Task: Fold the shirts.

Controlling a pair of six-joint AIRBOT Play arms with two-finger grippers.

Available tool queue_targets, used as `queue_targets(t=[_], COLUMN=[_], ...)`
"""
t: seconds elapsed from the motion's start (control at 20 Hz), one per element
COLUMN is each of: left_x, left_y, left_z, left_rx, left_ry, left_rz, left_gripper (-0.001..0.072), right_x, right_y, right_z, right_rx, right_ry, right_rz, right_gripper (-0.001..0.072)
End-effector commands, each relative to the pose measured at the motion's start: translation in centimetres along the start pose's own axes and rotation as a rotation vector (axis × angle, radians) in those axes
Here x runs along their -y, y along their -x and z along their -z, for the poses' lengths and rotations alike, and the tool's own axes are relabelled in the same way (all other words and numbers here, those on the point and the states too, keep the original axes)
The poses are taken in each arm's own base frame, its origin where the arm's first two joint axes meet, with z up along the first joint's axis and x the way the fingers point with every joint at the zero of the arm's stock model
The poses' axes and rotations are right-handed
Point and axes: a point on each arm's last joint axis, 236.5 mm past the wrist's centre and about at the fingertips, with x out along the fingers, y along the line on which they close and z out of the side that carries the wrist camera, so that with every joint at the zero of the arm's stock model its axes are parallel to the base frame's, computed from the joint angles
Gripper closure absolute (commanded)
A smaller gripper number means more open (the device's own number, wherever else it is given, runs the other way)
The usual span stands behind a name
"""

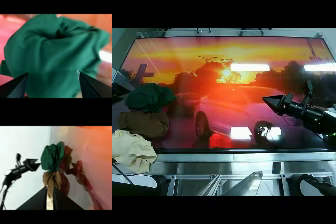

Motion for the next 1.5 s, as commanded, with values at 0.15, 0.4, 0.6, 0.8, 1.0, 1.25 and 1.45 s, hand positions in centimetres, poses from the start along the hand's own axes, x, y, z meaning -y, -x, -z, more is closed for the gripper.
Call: queue_targets(t=[0.15, 0.4, 0.6, 0.8, 1.0, 1.25, 1.45], left_x=[0.7, 18.7, 37.9, 44.7, 45.8, 41.4, 34.7], left_y=[-4.5, 2.2, 13.5, 11.1, 3.5, -1.0, -3.1], left_z=[3.5, -2.1, 0.9, 8.8, 14.2, 14.5, 11.6], left_rx=[-0.181, -0.014, 0.043, -0.148, -0.272, -0.306, -0.343], left_ry=[0.018, -0.167, -0.498, -0.674, -0.740, -0.799, -0.705], left_rz=[0.091, 0.498, 0.949, 0.834, 0.613, 0.322, 0.132], left_gripper=[0.0709, 0.0688, 0.0688, 0.0690, 0.0311, -0.0003, -0.0002], right_x=[-0.4, -0.5, -2.2, -2.5, -2.6, -1.0, 7.4], right_y=[0.0, 0.0, 0.1, 0.2, 0.2, 1.1, 1.0], right_z=[-0.6, -0.6, 0.9, 1.1, 1.3, 2.5, 5.9], right_rx=[0.026, 0.026, -0.038, -0.046, -0.050, -0.124, -0.266], right_ry=[-0.012, -0.012, -0.009, 0.014, 0.077, 0.090, 0.082], right_rz=[-0.019, -0.021, -0.093, -0.105, -0.111, -0.048, 0.310], right_gripper=[0.0595, 0.0595, 0.0595, 0.0596, 0.0290, 0.0121, 0.0121])
